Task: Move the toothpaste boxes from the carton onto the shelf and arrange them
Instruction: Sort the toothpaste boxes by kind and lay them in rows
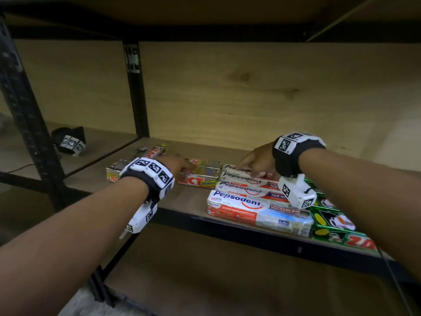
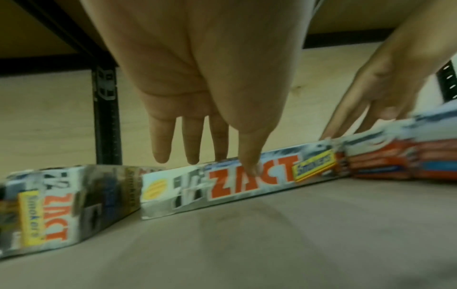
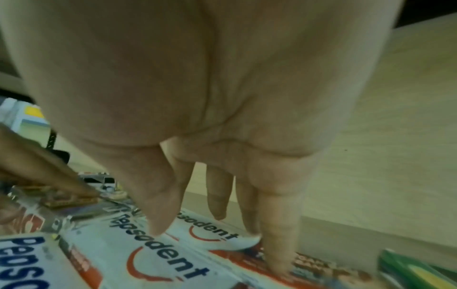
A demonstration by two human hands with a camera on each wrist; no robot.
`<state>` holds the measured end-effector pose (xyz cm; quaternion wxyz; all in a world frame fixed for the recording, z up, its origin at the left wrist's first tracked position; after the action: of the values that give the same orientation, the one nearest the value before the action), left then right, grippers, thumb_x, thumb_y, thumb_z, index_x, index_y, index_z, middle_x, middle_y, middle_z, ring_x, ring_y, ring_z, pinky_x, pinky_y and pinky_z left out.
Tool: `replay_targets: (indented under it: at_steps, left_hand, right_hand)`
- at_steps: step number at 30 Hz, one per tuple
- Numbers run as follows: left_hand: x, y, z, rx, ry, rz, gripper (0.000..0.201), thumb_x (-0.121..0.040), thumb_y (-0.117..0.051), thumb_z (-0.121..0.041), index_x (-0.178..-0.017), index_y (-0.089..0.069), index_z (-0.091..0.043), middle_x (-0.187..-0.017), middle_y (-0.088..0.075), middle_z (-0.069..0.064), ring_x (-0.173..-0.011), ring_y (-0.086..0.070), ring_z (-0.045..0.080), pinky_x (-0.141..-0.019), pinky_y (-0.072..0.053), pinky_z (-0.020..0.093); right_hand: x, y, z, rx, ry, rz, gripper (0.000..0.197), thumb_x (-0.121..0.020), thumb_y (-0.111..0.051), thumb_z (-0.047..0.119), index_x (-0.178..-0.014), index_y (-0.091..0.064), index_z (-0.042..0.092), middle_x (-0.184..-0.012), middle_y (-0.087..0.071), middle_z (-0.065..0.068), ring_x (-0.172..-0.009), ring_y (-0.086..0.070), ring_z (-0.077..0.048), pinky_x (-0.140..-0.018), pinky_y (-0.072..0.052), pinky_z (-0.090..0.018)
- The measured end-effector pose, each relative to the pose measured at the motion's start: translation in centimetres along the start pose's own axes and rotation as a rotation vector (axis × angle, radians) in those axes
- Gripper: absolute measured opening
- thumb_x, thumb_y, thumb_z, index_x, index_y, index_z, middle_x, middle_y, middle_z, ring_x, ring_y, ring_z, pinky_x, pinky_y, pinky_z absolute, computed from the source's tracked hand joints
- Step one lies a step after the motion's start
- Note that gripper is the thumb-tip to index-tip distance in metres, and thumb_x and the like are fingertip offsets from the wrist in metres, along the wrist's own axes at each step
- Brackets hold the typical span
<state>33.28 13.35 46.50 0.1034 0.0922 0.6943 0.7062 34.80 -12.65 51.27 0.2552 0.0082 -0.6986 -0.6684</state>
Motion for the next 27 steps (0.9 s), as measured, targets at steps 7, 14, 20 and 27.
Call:
replay_targets:
  at_steps: [7, 14, 20, 27]
  left_hand:
    - [5.0, 2.1, -8.9, 0.294, -0.345, 0.111, 0.063, -0.077, -0.065, -0.069, -0.135, -0.049, -0.052, -0.145, -0.044, -0.024, -0.132, -0.042, 0.003, -0.109, -0.032, 0.027]
    - [6.0, -0.4, -13.3, 0.241, -0.403, -0.117, 0.048, -0.085, -0.073, -0.035, -0.132, -0.060, -0.036, -0.141, -0.055, -0.004, -0.131, -0.050, 0.012, -0.110, -0.038, 0.028]
    - [5.6, -1.3, -13.7, 0.263, -0.379, -0.137, 0.046, -0.086, -0.072, -0.035, -0.130, -0.061, -0.036, -0.140, -0.055, -0.001, -0.131, -0.050, 0.016, -0.110, -0.040, 0.034]
    - [4.9, -1.7, -13.2, 0.198, -0.396, -0.128, 0.051, -0.090, -0.064, -0.044, -0.139, -0.051, -0.038, -0.144, -0.052, -0.003, -0.133, -0.049, 0.016, -0.110, -0.039, 0.033]
  right_hand:
    - [4.5, -0.7, -1.4, -0.003, -0.120, 0.092, 0.053, -0.098, -0.060, 0.029, -0.148, -0.043, 0.032, -0.156, -0.035, 0.009, -0.140, -0.037, -0.017, -0.100, -0.035, -0.024]
    - [4.3, -2.5, -2.1, 0.114, -0.117, 0.035, 0.055, -0.099, -0.054, 0.022, -0.147, -0.040, 0.044, -0.156, -0.035, 0.012, -0.140, -0.038, -0.016, -0.111, -0.034, -0.032]
    - [3.6, -2.7, -2.5, 0.097, -0.107, -0.002, 0.052, -0.097, -0.055, 0.019, -0.141, -0.048, 0.046, -0.152, -0.041, 0.015, -0.133, -0.045, -0.015, -0.105, -0.040, -0.029]
    - [3.2, -3.2, -3.1, 0.080, -0.090, -0.029, 0.056, -0.094, -0.052, 0.016, -0.140, -0.048, 0.048, -0.151, -0.043, 0.015, -0.132, -0.047, -0.015, -0.108, -0.038, -0.029]
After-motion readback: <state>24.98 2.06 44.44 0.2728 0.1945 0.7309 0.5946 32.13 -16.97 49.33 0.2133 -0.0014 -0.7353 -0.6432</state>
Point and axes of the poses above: each hand's wrist, its own x-axis away from the middle knuckle, its own y-axis out of the back of the hand, z = x × y, the point moved 1 cm from there along -x, towards the middle knuckle
